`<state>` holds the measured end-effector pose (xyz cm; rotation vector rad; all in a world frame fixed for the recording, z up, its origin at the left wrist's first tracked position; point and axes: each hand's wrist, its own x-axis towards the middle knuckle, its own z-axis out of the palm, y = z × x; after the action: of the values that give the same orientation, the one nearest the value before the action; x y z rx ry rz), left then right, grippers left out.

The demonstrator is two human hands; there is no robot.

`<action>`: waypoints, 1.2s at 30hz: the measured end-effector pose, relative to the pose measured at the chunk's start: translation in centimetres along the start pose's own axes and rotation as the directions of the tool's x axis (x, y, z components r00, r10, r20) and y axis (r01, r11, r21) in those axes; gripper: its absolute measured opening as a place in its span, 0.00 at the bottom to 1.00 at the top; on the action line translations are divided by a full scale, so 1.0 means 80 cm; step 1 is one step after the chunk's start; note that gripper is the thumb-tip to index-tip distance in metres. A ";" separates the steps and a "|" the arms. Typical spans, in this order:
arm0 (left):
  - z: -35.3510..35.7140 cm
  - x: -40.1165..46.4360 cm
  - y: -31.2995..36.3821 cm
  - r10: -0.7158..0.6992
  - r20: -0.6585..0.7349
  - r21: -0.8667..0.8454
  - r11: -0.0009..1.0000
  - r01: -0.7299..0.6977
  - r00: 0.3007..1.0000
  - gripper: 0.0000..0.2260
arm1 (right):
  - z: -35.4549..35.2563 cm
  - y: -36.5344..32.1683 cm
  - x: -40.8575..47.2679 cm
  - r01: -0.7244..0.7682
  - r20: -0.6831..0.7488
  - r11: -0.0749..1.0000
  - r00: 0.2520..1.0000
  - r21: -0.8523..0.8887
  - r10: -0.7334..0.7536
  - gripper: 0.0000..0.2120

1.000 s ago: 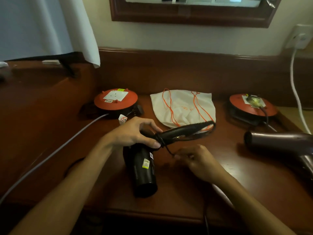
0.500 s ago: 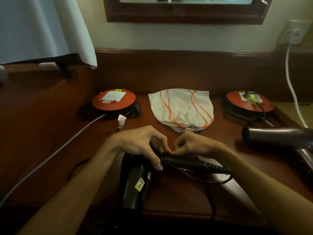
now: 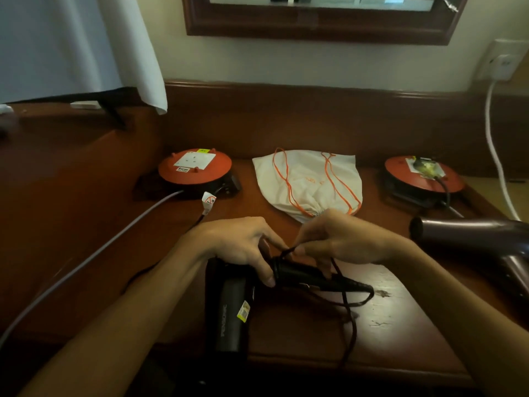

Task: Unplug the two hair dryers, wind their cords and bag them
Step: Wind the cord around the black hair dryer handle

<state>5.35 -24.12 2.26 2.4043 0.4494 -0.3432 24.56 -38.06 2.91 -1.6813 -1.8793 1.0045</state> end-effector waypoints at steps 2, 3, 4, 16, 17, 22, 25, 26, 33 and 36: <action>-0.003 -0.004 -0.009 0.000 -0.030 -0.058 0.998 -0.002 1.000 0.25 | -0.011 0.008 -0.008 -0.001 -0.159 0.997 0.987 0.073 0.012 0.08; -0.004 -0.006 -0.012 -0.008 -0.038 -0.095 0.995 0.004 0.999 0.25 | -0.016 0.014 -0.013 -0.007 -0.204 0.991 0.978 0.134 0.035 0.10; -0.005 -0.008 -0.014 -0.016 -0.042 -0.122 0.992 0.011 0.999 0.25 | -0.019 0.018 -0.016 -0.015 -0.224 0.985 0.973 0.172 0.054 0.11; -0.013 0.000 -0.024 -0.107 -0.174 -0.077 0.993 0.094 0.979 0.19 | 0.069 -0.018 -0.029 0.034 -0.236 0.991 0.970 -0.129 -0.064 0.12; -0.014 0.000 -0.025 -0.101 -0.168 -0.093 0.992 0.086 0.981 0.20 | 0.083 -0.014 -0.027 0.034 -0.261 0.994 0.964 -0.100 -0.060 0.12; -0.016 -0.014 -0.032 -0.068 -0.188 -0.193 0.981 0.031 0.980 0.21 | 0.107 0.004 -0.030 0.100 -0.339 0.995 0.935 -0.020 -0.101 0.14; -0.013 -0.023 -0.043 -0.062 -0.248 -0.267 0.964 -0.007 0.967 0.22 | 0.116 0.009 -0.026 0.118 -0.376 0.993 0.922 0.030 -0.098 0.14; -0.012 -0.024 -0.046 -0.059 -0.272 -0.285 0.958 -0.022 0.960 0.21 | 0.117 0.011 -0.024 0.118 -0.399 0.992 0.912 0.036 -0.094 0.14; -0.006 -0.028 -0.051 -0.046 -0.334 -0.344 0.936 -0.076 0.941 0.21 | 0.110 0.024 -0.012 0.132 -0.450 0.986 0.890 0.101 -0.073 0.15; -0.001 -0.031 -0.051 -0.050 -0.356 -0.370 0.925 -0.092 0.933 0.21 | 0.113 0.029 -0.009 0.080 -0.431 0.996 0.900 0.024 -0.062 0.13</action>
<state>1.43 -21.69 0.88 2.0813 0.5921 0.1925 19.70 -40.81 -4.59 -1.6347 -1.6012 0.5749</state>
